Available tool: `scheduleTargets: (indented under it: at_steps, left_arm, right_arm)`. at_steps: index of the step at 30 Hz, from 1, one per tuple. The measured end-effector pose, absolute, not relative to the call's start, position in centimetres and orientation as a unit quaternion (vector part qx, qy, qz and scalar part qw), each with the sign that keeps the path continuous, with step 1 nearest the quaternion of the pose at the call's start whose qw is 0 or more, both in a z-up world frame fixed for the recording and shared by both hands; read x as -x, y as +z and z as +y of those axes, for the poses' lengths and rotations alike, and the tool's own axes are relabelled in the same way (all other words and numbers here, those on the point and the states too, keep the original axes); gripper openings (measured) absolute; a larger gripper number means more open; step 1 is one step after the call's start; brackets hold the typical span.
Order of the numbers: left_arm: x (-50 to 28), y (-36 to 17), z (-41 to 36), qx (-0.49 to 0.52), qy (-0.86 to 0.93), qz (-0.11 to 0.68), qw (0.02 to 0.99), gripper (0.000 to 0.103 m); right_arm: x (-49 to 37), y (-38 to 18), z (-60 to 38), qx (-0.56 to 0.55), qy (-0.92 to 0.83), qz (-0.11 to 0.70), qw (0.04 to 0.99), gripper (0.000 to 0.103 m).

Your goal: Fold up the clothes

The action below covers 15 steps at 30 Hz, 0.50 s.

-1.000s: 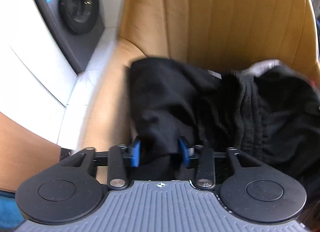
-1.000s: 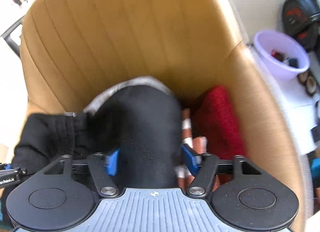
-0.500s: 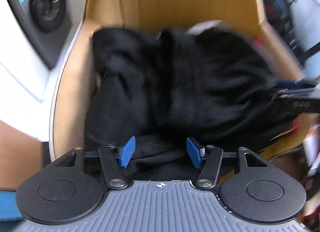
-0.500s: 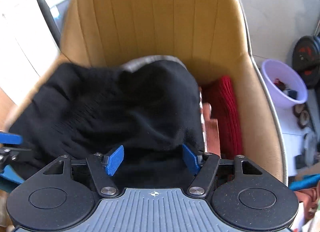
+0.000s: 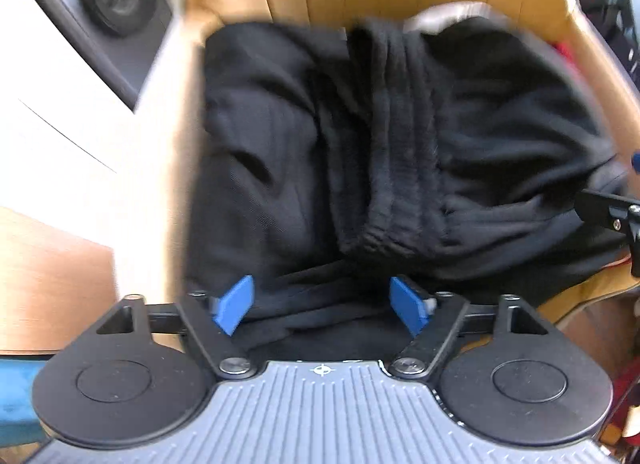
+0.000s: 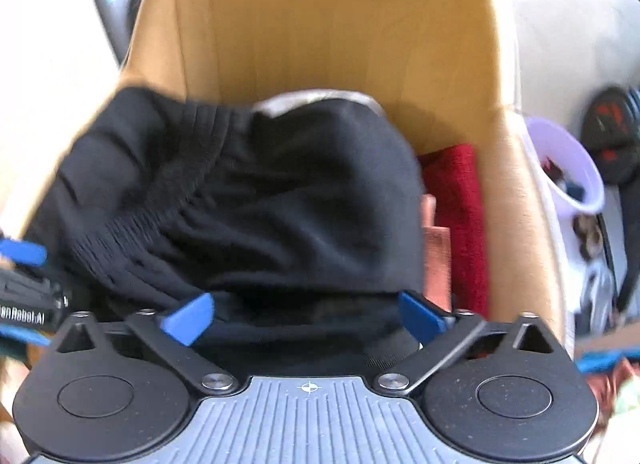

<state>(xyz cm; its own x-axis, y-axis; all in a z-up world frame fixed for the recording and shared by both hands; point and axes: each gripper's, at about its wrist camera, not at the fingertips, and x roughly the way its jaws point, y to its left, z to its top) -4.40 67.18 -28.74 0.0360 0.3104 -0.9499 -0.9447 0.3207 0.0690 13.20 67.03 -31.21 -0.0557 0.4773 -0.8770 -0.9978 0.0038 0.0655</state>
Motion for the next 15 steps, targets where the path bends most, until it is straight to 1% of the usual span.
scheduleTargets:
  at_steps: [4, 6, 11, 15]
  left_arm:
    - [5.7, -22.4, 64.4, 0.298, 0.507, 0.455, 0.668, 0.093]
    - [5.8, -19.7, 62.5, 0.286, 0.508, 0.441, 0.682, 0.098]
    - [6.1, -14.8, 56.2, 0.240, 0.502, 0.431, 0.710, 0.099]
    - [6.8, -10.4, 52.0, 0.228, 0.504, 0.407, 0.727, 0.099]
  right_arm:
    - [-13.5, -24.7, 63.5, 0.284, 0.590, 0.398, 0.643, 0.102]
    - [-13.0, -21.4, 60.4, 0.254, 0.581, 0.389, 0.668, 0.102]
    - [-11.5, -14.8, 51.0, 0.187, 0.552, 0.364, 0.726, 0.102]
    - [-11.2, -10.6, 45.2, 0.164, 0.540, 0.347, 0.749, 0.102]
